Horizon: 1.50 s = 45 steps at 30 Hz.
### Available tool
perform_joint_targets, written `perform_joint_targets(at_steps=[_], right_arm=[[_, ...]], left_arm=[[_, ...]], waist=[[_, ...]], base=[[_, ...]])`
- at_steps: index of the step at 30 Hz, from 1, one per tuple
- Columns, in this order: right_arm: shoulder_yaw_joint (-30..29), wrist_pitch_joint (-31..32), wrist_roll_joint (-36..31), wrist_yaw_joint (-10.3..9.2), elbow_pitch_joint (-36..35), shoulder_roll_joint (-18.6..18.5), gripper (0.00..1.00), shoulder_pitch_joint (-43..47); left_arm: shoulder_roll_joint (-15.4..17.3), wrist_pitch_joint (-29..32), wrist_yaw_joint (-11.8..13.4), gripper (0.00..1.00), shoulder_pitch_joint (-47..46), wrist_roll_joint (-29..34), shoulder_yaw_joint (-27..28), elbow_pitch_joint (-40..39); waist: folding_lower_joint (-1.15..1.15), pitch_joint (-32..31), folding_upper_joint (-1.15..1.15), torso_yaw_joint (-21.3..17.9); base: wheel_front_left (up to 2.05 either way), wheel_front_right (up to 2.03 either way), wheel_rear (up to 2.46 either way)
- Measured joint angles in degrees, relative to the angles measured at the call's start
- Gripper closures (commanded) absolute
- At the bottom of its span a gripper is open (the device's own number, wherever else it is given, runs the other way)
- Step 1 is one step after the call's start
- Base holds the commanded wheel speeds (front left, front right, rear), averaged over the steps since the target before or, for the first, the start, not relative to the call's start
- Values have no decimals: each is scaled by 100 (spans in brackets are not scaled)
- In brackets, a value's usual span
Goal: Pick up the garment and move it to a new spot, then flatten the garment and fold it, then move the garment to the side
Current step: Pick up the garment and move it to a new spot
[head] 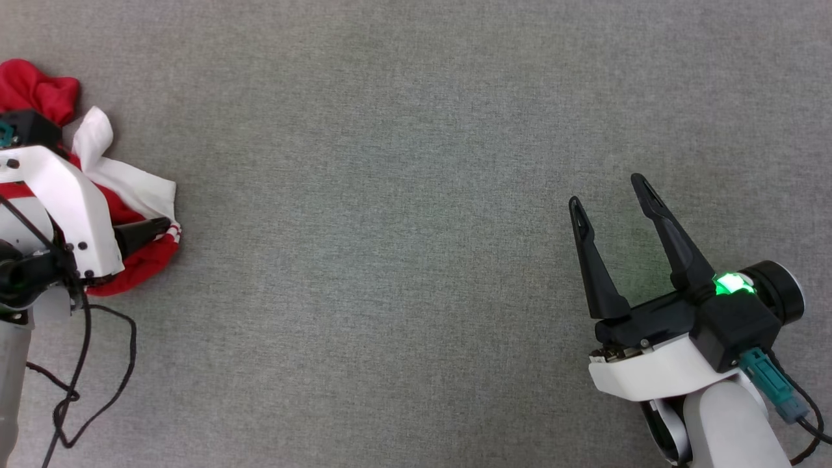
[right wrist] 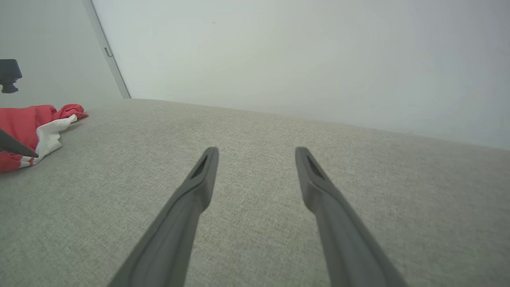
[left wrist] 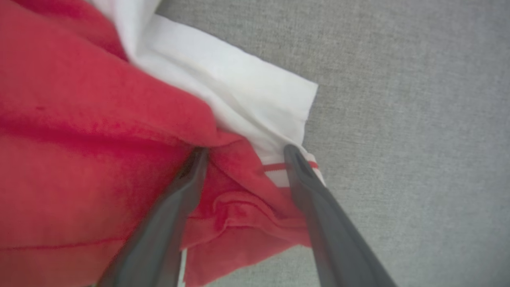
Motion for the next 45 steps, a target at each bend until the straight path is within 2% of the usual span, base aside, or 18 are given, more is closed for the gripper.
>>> perform_joint_targets(at_steps=[3, 4, 5, 6, 11, 16, 20, 26, 29, 35, 45], right_arm=[[-9, 0, 0, 0, 0, 0, 0, -7], [-14, 0, -1, 0, 0, 0, 0, -10], [-19, 0, -9, 0, 1, 0, 0, -13], [-21, 0, -21, 0, 1, 0, 0, -14], [-43, 0, -42, 0, 80, 0, 0, -14], [-78, 0, 31, 0, 152, 0, 0, 25], [-110, 0, 111, 0, 166, 0, 0, 140], [-168, 0, 191, 0, 175, 0, 0, 285], [-227, 0, 220, 0, 155, 0, 0, 349], [-308, 0, 278, 0, 135, -1, 0, 431], [-381, 0, 459, 0, 83, -3, 0, 475]], left_arm=[[-1, 44, 77, 0, 58, -23, 10, 23], [-15, 49, 118, 4, 80, -52, 19, 36], [-44, 46, 125, 67, 106, -78, 23, 43], [-77, -1, 137, 100, 129, -118, 66, 65], [-272, -570, 37, 100, 243, -147, 168, 221], [-465, -944, -187, 100, 264, -115, 52, 259], [-664, -1073, -361, 100, 365, -265, -129, 16], [-931, -1251, -434, 100, 525, -320, -604, -506], [-1135, -1386, -458, 100, 584, -319, -914, -722], [-1778, -1785, -460, 100, 565, -379, -1485, -790], [-2846, -2405, -465, 100, -146, -254, -2360, -4]], waist=[[0, 43, 0, -33], [0, 49, 0, -36], [-1, 49, 0, -36], [-1, 47, 0, -36], [0, -81, 0, -22], [-1, -381, 0, -3], [-1, -679, 0, -12], [-1, -1098, 0, -152], [-2, -1223, 0, -327], [-2, -1378, 0, -773], [-2, -1353, 0, -1678]], base=[[0, 0, 0], [0, 0, 0], [0, 0, 0], [0, 0, 0], [0, 0, 0], [0, 0, 0], [0, 0, 0], [0, 0, 0], [0, 0, 0], [0, 0, 0], [0, 0, 0]])
